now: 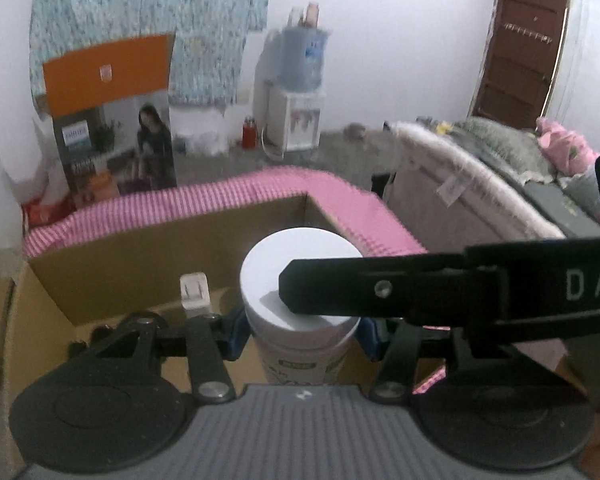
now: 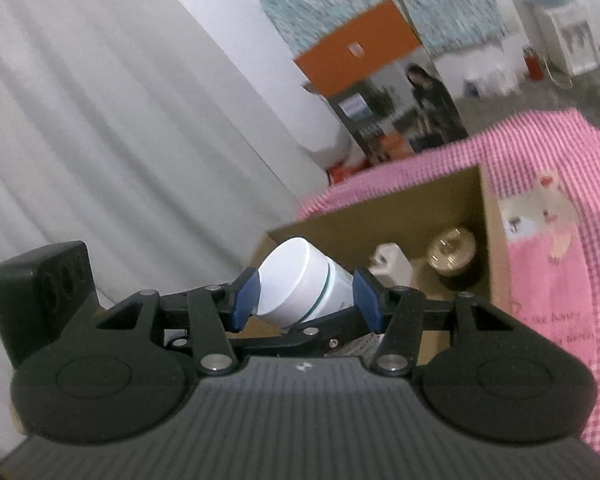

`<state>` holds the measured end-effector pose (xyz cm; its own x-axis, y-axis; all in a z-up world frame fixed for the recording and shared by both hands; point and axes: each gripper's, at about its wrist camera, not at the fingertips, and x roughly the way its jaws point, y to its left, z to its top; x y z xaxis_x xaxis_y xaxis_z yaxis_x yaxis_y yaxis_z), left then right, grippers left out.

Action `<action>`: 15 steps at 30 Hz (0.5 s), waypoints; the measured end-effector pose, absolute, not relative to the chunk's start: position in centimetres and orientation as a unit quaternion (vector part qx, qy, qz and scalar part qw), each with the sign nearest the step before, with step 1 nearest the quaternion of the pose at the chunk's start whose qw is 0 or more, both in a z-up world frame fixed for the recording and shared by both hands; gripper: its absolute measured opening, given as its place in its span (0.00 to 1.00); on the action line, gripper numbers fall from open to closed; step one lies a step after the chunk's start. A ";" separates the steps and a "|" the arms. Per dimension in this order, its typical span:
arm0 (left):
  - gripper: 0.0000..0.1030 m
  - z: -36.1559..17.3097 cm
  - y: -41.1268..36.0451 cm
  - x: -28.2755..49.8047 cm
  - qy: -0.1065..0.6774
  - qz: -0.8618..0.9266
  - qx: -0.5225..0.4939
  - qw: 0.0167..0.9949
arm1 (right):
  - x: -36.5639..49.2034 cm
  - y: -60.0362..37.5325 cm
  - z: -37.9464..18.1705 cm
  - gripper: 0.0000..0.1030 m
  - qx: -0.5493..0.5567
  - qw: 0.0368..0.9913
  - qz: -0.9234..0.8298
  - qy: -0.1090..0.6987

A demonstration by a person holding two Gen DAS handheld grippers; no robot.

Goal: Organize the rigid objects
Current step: 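Lift the white supplement bottle over the box with the right gripper, then lower the white supplement bottle into the box and open the right gripper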

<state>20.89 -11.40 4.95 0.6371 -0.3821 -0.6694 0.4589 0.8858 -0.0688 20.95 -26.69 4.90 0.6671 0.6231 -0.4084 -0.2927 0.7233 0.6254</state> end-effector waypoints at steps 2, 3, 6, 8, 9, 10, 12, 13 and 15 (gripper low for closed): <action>0.53 4.0 -11.6 21.7 0.366 -0.229 0.056 0.900 | 21.3 -26.5 3.6 0.51 0.262 0.871 0.260 0.324; 0.53 3.7 -11.7 21.7 0.369 -0.228 0.058 0.899 | 21.6 -26.4 3.2 0.51 0.259 0.870 0.260 0.328; 0.53 2.8 -12.0 22.4 0.377 -0.222 0.062 0.897 | 22.7 -25.7 2.1 0.51 0.247 0.871 0.258 0.336; 0.53 2.5 -12.2 22.7 0.383 -0.220 0.061 0.895 | 23.1 -25.1 2.0 0.51 0.238 0.873 0.256 0.340; 0.53 2.3 -12.3 22.8 0.385 -0.219 0.061 0.895 | 23.5 -24.9 1.8 0.52 0.233 0.874 0.255 0.341; 0.53 2.0 -12.3 22.9 0.388 -0.219 0.059 0.893 | 23.9 -24.7 1.7 0.52 0.228 0.875 0.254 0.343; 0.53 1.7 -12.5 23.1 0.394 -0.220 0.055 0.891 | 24.4 -24.5 1.5 0.52 0.221 0.876 0.252 0.346; 0.53 1.5 -12.5 23.1 0.395 -0.221 0.055 0.890 | 24.6 -24.4 1.4 0.52 0.219 0.876 0.252 0.347; 0.54 1.4 -12.8 23.1 0.393 -0.222 0.058 0.891 | 24.8 -24.3 1.1 0.53 0.216 0.877 0.252 0.348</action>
